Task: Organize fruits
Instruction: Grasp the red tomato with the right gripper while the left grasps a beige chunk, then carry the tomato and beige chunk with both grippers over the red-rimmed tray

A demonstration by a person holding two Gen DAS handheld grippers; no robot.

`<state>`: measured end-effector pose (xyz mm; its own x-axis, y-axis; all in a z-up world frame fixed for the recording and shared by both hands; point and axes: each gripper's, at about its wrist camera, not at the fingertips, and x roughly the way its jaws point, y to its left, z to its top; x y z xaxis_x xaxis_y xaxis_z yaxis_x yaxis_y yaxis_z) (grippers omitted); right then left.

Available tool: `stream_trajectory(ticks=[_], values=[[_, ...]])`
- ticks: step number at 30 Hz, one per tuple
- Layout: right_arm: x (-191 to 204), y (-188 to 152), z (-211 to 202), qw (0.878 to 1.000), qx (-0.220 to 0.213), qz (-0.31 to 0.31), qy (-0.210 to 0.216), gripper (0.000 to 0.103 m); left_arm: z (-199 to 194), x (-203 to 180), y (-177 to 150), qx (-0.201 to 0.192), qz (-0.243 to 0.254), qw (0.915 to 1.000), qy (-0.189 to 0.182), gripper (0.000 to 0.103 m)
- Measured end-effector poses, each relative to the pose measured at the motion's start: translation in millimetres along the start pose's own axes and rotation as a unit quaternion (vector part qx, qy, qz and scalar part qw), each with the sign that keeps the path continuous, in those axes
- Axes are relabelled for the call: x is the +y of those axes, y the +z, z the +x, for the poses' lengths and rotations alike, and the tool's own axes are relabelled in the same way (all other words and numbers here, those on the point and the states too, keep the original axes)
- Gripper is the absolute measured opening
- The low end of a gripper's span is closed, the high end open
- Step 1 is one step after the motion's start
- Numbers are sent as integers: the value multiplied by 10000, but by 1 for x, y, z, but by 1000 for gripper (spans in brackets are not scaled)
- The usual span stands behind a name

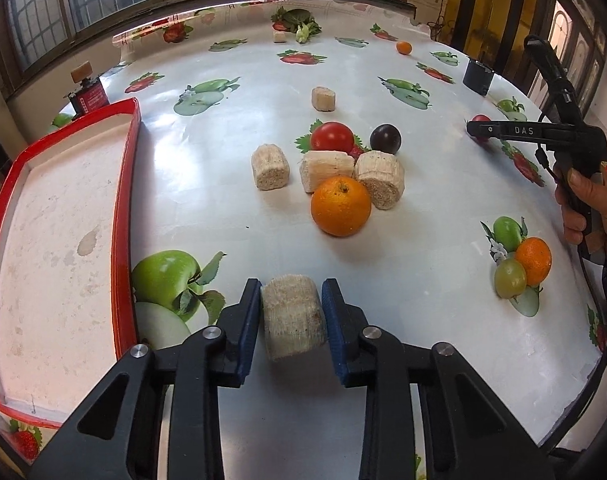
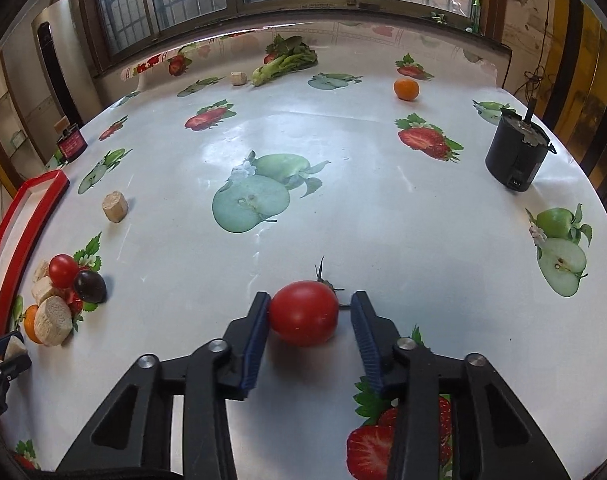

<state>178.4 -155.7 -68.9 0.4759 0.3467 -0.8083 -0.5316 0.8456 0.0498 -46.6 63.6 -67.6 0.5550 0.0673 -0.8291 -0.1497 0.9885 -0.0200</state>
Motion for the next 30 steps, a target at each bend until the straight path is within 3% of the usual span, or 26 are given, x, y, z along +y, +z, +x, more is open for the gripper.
stream_trajectory(ticks=[9,18,30], values=[[19,-7,-36,9987,-165,75,479,34,-22,11,2,-260,-207,9993,-163,28],[83,-12,-79,9918,-435,-341,1148,34,-50,40,-2,-576,-540,9969,14,28],[164,-21,-82,9807,-299,-946,1687,34,-78,90,-14,-859,-1002,9905,387,28]])
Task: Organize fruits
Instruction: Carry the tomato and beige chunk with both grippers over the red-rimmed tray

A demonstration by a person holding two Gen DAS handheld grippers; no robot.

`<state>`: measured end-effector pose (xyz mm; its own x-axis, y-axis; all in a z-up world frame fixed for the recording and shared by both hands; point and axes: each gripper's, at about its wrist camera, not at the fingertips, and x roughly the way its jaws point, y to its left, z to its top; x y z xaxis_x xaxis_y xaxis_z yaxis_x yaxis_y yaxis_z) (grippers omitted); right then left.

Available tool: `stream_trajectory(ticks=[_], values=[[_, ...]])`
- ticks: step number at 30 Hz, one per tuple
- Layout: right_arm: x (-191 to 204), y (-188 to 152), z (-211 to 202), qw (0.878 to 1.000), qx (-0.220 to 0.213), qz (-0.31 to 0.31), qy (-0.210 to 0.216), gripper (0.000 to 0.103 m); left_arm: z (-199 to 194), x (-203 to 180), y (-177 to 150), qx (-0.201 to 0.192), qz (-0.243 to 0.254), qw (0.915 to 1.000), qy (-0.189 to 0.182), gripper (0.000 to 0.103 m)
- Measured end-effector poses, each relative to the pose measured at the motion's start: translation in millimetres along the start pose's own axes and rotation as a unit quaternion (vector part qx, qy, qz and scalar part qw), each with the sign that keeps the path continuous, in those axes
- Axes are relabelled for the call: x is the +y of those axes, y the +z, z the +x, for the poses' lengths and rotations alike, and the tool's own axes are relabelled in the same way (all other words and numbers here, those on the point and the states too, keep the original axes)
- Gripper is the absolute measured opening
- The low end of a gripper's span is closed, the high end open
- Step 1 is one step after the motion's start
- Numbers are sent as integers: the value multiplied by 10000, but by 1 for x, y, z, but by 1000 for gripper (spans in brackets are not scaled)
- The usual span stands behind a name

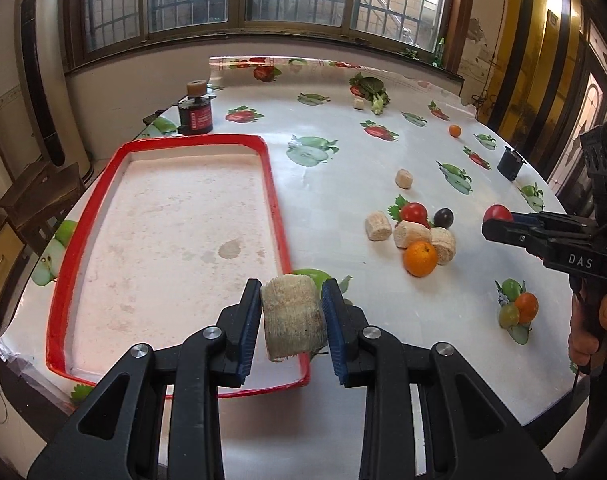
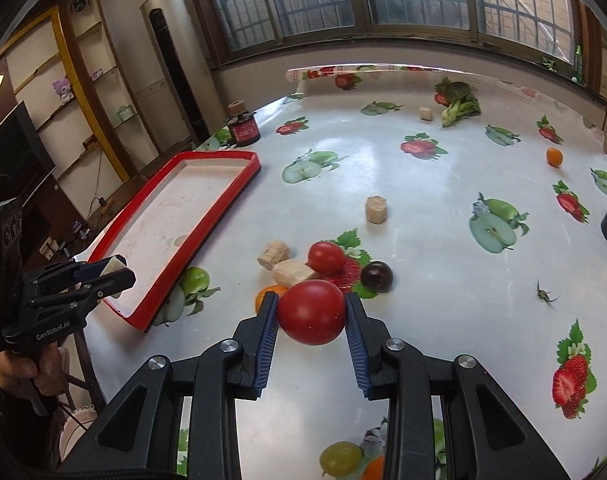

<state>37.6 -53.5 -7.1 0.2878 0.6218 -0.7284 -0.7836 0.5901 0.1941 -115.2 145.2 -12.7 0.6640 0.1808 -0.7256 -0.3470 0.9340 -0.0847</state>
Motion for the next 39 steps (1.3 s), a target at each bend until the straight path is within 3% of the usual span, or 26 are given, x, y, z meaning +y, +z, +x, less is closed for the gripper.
stream_trajectory(ticks=[26,39], values=[[97,30,42,9948,81,-612,806,33,-12,91,-8,-81,-763,9947,685,28],[165,56,133,9855,590,-1066,1181,33,10,113,-14,205,-943,9925,755,28]])
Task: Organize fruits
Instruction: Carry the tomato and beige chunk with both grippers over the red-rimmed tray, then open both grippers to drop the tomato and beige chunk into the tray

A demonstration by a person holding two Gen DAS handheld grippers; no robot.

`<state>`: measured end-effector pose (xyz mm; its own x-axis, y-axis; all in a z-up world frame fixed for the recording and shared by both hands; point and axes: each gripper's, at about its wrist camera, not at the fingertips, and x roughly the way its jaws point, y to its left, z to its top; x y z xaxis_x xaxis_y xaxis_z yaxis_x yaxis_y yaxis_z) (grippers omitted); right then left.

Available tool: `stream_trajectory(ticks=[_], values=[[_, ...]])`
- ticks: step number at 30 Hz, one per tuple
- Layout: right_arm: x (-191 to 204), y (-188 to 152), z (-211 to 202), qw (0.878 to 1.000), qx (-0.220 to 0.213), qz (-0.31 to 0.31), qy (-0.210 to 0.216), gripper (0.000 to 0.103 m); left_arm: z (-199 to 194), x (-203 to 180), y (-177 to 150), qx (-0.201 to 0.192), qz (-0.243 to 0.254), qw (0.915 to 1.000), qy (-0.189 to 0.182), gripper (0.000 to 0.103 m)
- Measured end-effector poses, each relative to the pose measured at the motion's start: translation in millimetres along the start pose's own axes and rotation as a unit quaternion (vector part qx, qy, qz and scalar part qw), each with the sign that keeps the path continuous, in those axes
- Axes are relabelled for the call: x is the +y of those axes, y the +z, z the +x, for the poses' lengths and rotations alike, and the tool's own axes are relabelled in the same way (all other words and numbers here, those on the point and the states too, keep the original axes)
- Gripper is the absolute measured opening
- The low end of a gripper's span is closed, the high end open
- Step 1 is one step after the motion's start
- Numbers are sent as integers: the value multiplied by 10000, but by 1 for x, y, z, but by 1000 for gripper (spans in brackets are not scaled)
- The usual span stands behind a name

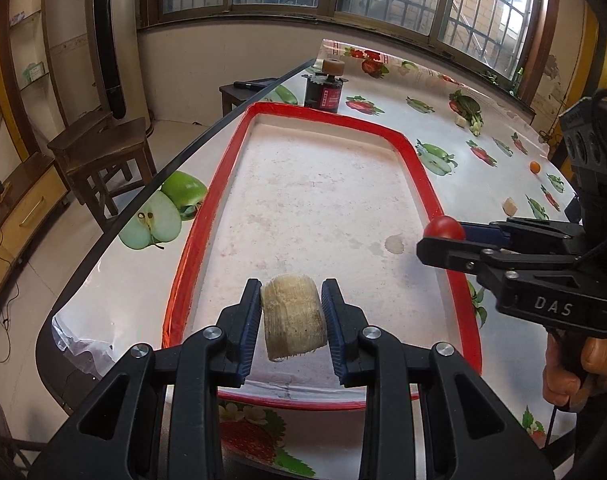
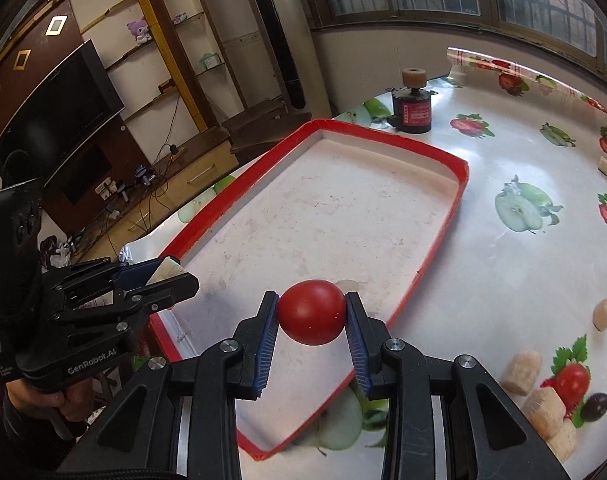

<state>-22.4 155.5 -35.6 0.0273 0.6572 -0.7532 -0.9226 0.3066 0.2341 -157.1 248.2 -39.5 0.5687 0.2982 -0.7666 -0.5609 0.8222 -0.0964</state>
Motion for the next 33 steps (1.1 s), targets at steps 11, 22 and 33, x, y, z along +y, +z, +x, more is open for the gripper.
stream_trajectory(ticks=[11,22,33], values=[[-1,14,50,9988,380,-247,-166,33,26,4,-4,364,16,9993,63,28],[-1,12,50,9989,398,-245,-85,52,23,2,-4,394,-29,9991,179,44],[-10,8,-11,9998,-125,-62,-112,58,-3,-15,-1,63,200,9992,350,60]])
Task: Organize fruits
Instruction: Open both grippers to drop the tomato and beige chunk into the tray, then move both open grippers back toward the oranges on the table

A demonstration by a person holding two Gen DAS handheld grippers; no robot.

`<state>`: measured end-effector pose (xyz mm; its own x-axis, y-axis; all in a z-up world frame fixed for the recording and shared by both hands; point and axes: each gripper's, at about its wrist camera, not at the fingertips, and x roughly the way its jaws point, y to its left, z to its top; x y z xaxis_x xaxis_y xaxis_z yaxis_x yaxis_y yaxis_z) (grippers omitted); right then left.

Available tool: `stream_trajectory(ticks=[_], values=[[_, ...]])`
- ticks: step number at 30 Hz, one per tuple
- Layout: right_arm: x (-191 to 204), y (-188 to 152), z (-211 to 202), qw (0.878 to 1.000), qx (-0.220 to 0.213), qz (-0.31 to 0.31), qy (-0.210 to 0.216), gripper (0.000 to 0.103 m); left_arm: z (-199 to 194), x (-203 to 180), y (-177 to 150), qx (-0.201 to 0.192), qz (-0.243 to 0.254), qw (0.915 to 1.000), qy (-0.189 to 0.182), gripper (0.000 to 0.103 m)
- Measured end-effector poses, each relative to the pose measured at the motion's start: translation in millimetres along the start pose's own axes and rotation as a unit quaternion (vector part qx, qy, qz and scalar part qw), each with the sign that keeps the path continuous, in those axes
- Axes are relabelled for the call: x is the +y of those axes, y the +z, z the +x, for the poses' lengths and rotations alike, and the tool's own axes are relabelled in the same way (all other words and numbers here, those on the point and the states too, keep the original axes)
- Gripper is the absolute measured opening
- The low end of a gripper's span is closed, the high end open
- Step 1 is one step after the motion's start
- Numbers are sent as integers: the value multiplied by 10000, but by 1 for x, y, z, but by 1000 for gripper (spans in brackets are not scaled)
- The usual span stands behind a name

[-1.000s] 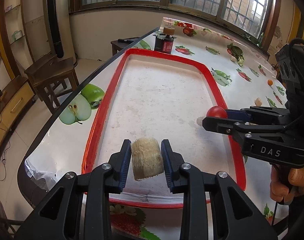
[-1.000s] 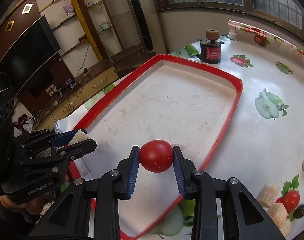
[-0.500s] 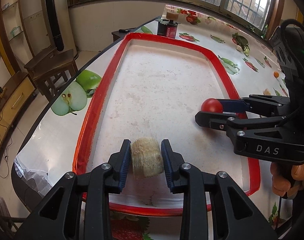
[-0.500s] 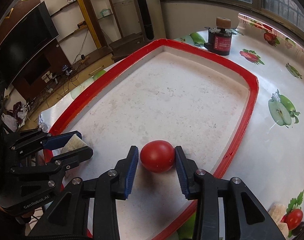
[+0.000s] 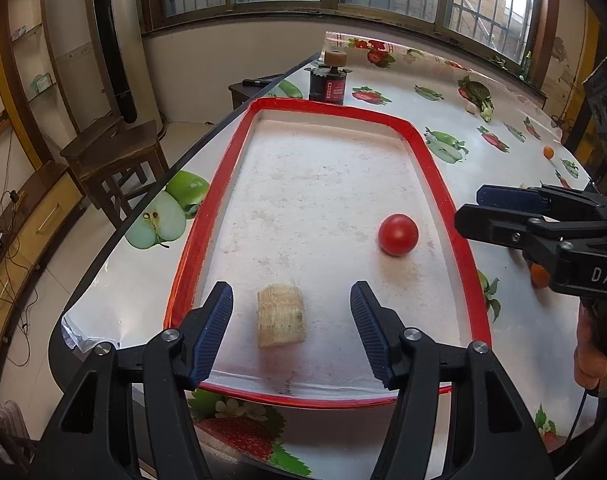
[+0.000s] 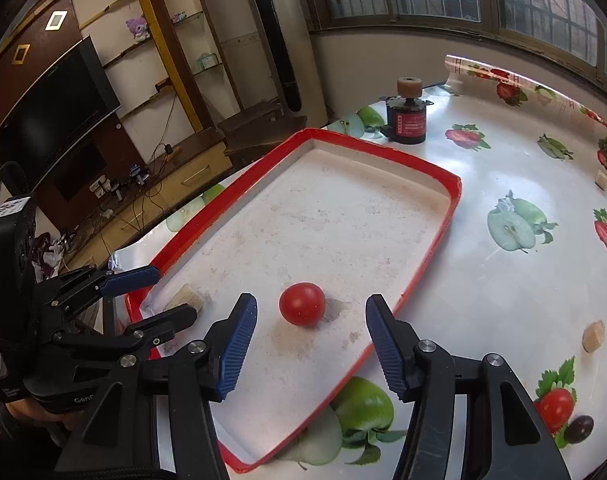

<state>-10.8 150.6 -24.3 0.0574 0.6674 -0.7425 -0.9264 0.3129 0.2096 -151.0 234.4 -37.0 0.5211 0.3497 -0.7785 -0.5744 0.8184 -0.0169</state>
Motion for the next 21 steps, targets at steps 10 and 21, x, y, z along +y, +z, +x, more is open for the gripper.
stream_trajectory(ticks=[10,21], values=[[-22,-27,-53,9992,-228,240,-232,59,-15,-25,3,-117,196,9995,-202,60],[-50,-59,-91,9964,-377,571,-508,62,-27,-59,6,-184,396,9979,-480,60]])
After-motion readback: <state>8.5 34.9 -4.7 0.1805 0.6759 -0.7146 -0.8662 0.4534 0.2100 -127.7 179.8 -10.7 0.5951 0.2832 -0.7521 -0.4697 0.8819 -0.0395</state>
